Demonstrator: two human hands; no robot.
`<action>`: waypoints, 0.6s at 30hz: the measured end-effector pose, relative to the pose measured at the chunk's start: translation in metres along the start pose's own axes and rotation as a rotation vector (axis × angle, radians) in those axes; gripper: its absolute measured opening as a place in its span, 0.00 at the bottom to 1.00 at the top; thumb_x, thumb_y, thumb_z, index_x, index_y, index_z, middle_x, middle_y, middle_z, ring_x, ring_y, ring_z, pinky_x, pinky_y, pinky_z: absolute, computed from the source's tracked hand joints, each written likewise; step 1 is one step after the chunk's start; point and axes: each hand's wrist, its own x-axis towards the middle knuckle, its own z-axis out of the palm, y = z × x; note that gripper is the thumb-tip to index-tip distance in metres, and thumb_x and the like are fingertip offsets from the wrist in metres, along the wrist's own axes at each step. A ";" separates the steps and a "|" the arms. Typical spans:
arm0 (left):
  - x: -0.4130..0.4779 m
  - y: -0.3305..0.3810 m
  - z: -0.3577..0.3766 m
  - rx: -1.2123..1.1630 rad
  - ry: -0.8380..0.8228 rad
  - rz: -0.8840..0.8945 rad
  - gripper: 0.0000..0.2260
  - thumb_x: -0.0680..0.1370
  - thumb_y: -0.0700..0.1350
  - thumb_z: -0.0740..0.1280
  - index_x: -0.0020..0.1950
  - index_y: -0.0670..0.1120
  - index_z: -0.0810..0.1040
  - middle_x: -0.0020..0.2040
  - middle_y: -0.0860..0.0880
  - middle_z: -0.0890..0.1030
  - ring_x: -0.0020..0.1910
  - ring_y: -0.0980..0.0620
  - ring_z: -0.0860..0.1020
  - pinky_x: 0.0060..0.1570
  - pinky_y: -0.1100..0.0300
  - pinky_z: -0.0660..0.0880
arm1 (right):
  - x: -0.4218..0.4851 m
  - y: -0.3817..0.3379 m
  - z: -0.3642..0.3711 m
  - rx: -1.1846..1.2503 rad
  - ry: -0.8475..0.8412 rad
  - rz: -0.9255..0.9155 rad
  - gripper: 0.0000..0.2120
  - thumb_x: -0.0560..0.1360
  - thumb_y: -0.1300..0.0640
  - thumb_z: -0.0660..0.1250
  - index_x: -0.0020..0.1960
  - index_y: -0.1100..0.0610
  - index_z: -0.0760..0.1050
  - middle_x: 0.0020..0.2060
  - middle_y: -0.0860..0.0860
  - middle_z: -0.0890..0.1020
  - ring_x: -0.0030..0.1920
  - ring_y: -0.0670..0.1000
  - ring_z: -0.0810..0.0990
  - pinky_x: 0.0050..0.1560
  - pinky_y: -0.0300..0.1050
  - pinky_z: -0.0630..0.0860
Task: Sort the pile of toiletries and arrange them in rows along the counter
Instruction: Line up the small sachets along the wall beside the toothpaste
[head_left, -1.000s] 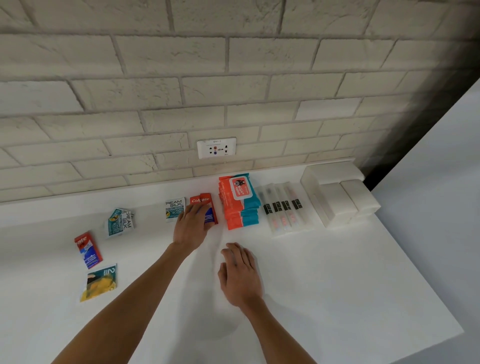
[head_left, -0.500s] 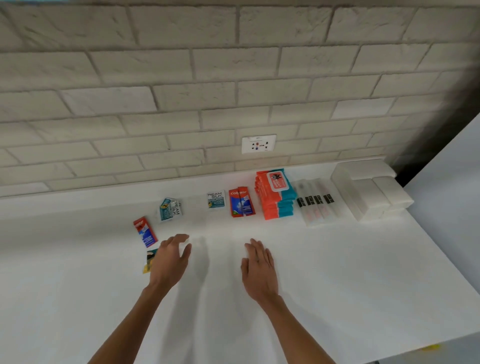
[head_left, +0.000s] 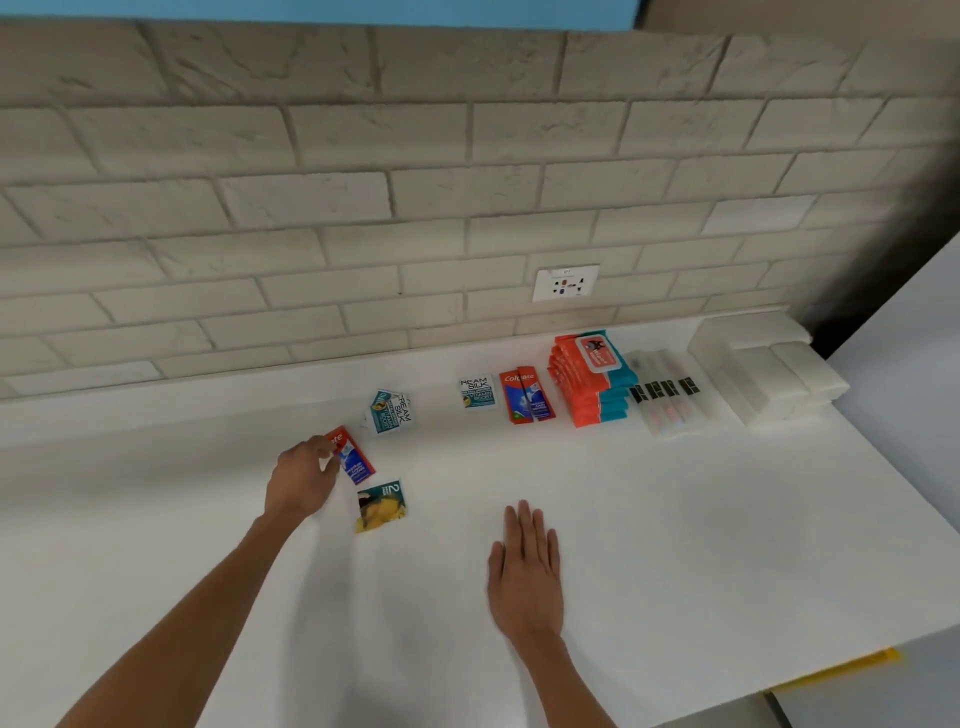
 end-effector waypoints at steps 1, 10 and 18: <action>0.008 -0.001 -0.001 0.000 -0.015 -0.003 0.13 0.81 0.47 0.70 0.63 0.45 0.80 0.60 0.45 0.84 0.57 0.43 0.81 0.52 0.50 0.79 | -0.001 -0.001 0.000 -0.010 0.001 0.010 0.28 0.88 0.47 0.46 0.86 0.55 0.55 0.86 0.51 0.53 0.86 0.52 0.49 0.84 0.55 0.48; 0.050 0.005 0.008 0.110 -0.159 -0.041 0.29 0.79 0.53 0.72 0.75 0.44 0.69 0.70 0.41 0.73 0.69 0.39 0.73 0.63 0.44 0.74 | -0.003 -0.006 -0.007 -0.038 0.002 0.029 0.29 0.88 0.46 0.48 0.86 0.53 0.56 0.86 0.49 0.55 0.86 0.49 0.49 0.84 0.53 0.46; 0.062 -0.003 0.016 0.267 -0.223 -0.007 0.41 0.71 0.59 0.78 0.77 0.44 0.65 0.70 0.42 0.70 0.70 0.41 0.70 0.64 0.43 0.74 | -0.003 -0.010 -0.012 -0.028 0.012 0.035 0.28 0.87 0.46 0.49 0.86 0.52 0.58 0.86 0.48 0.57 0.86 0.49 0.50 0.84 0.53 0.47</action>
